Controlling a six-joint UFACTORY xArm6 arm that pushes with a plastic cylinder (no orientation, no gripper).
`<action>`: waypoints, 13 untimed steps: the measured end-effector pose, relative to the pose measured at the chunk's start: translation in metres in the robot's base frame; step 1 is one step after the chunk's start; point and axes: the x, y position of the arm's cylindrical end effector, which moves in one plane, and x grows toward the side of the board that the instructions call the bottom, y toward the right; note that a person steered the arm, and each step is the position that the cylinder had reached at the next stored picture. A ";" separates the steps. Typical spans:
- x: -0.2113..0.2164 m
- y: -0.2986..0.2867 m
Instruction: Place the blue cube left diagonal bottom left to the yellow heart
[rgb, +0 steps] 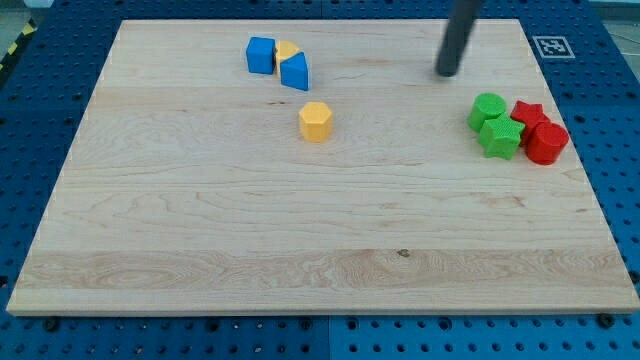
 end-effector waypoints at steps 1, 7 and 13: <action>-0.004 -0.075; -0.035 -0.244; -0.020 -0.326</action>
